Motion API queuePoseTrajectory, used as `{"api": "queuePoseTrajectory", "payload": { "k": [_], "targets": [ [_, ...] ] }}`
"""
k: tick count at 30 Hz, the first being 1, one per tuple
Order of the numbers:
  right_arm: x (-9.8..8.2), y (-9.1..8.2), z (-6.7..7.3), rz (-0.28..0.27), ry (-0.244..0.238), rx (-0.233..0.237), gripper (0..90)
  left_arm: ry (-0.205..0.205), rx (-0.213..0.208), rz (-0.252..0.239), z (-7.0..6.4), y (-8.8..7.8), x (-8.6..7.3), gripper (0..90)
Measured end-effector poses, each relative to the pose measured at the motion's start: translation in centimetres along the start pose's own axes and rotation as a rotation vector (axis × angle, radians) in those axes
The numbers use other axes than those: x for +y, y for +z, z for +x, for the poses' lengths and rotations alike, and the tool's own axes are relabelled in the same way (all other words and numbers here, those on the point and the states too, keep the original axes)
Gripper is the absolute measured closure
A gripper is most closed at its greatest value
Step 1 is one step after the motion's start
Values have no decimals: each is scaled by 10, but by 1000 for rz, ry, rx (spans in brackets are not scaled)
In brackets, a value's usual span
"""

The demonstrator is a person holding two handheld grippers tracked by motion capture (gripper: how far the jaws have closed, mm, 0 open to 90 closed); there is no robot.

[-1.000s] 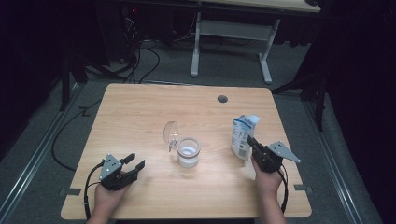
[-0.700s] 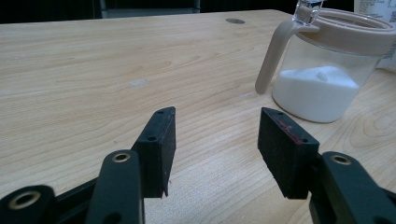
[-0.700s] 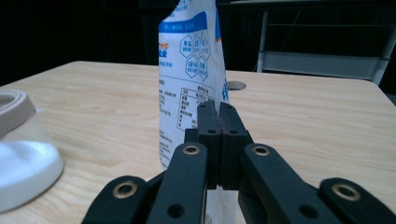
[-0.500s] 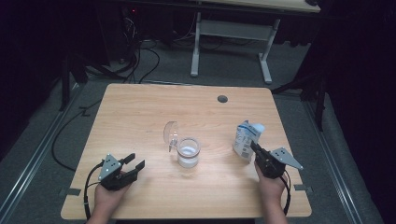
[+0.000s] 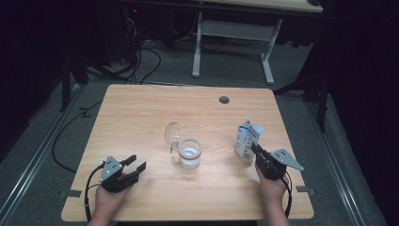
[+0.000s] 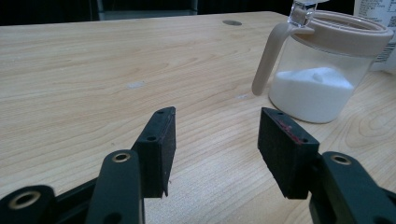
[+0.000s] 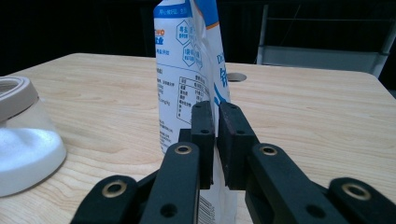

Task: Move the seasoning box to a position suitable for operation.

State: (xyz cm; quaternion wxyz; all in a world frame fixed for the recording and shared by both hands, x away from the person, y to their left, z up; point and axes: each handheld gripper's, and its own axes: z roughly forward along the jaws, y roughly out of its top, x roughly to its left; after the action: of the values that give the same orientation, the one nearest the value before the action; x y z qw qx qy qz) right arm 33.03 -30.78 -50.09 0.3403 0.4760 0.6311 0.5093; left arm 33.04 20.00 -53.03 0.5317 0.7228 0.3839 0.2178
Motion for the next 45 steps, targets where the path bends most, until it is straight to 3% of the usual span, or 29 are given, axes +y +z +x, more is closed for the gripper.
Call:
{"api": "queuePoseTrajectory", "payload": {
  "k": [13, 22, 36, 45],
  "targets": [
    [0, 1, 0, 7, 12, 0, 750, 1, -1, 0, 0, 0, 0, 472],
    [0, 4, 3, 11, 3, 10, 742, 0, 0, 2, 0, 1, 0, 472],
    [0, 5, 4, 28, 11, -2, 590, 3, -1, 4, 0, 0, 0, 472],
    [-2, -1, 10, 77, -29, -21, 527, 16, 4, 6, -2, 1, 0, 473]
  ]
}}
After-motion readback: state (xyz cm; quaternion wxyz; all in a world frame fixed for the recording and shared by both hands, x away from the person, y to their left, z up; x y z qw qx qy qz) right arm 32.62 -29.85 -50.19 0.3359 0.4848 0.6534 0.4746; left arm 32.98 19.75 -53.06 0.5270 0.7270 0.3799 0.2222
